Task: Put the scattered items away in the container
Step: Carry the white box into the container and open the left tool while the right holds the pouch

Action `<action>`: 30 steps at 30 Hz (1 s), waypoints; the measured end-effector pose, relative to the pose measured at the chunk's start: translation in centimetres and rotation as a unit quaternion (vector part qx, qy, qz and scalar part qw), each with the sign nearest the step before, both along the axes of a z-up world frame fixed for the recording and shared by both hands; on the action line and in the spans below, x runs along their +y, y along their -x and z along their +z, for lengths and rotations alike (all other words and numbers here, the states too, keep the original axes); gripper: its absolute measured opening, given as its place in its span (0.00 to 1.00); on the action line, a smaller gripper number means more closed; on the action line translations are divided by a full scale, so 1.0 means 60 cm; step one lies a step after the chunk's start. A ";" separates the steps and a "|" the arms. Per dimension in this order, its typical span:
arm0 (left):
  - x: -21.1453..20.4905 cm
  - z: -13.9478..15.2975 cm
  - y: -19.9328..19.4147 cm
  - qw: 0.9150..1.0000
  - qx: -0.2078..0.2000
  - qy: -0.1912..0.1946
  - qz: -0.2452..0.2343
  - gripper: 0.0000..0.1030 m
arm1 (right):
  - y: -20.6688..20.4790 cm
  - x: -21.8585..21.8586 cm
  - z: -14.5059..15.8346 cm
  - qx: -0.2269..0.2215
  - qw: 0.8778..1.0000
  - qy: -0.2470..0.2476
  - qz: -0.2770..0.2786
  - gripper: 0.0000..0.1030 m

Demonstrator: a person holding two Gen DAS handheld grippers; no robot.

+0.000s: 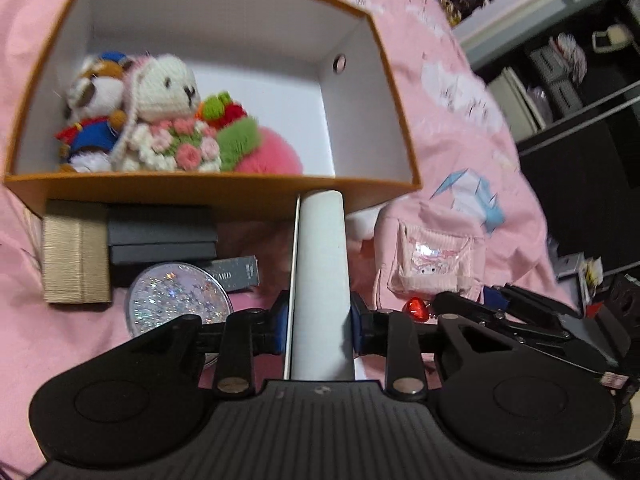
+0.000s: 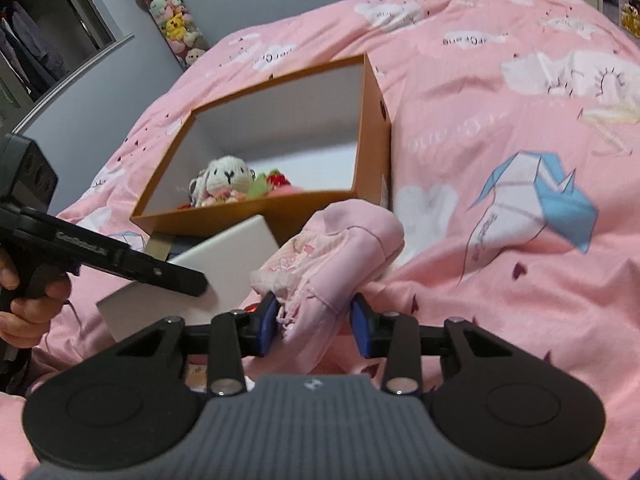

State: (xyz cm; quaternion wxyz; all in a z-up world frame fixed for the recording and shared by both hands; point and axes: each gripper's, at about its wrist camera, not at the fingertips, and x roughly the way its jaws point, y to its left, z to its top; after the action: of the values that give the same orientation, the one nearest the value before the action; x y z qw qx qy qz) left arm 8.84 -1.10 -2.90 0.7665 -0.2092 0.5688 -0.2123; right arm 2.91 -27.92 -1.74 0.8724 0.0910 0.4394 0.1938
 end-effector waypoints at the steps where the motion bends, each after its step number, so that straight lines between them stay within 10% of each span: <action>1: 0.004 0.008 0.002 1.000 -0.003 0.006 0.003 0.32 | 0.000 -0.002 0.004 -0.002 1.000 0.000 0.000 0.40; 16: -0.004 0.124 -0.069 0.990 -0.131 0.020 0.051 0.32 | -0.047 -0.026 0.098 -0.093 0.995 0.024 -0.002 0.40; 30: -0.062 -0.014 -0.231 0.989 -0.091 0.030 0.116 0.32 | -0.144 -0.019 0.086 -0.119 0.991 0.054 -0.016 0.40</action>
State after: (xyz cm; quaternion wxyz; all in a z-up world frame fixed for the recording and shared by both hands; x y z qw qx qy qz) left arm 22.69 -4.84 -3.73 0.8280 -0.2766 0.4618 -0.1570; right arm 11.58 -29.04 3.45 0.9252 0.0266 0.3405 0.1653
